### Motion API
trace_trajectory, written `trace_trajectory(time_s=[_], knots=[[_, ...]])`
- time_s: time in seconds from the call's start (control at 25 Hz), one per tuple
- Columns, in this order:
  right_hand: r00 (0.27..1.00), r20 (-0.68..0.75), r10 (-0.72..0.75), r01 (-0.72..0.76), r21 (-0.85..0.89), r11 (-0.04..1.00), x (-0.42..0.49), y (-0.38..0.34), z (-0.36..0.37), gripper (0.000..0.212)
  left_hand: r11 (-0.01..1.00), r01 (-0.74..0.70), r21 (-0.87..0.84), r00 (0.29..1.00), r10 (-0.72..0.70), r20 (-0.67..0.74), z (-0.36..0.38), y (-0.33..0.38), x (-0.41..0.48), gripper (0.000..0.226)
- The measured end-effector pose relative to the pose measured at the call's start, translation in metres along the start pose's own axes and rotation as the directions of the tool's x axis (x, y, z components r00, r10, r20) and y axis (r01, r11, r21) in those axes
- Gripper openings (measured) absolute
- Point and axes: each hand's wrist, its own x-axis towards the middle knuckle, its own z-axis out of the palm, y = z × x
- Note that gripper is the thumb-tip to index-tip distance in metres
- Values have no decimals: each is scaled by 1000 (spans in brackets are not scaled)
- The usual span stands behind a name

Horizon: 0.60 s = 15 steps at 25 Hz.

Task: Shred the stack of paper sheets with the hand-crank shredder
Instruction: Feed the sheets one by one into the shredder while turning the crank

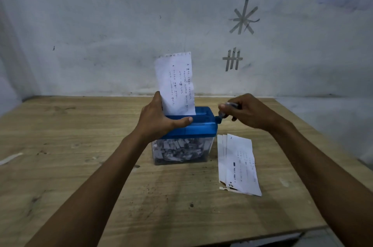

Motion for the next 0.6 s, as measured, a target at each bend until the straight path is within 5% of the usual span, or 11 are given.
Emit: trace_trajectory(time_s=[0.2,0.36,0.48,0.6], knots=[[949,69,307,-311,361,879,35,9,20,51,1000,6,5,1000,-6,4,1,-1,-3,114],[766,251,592,-598,618,511,35,45,87,32,990,-58,130,998,60,-12,3,4,-5,118],[703,344,623,-590,771,240,18,45,109,38,967,-55,250,996,70,-54,4,8,-6,113],[691,217,689,-582,732,355,2,25,106,40,953,0,304,995,31,-97,4,12,-7,114]])
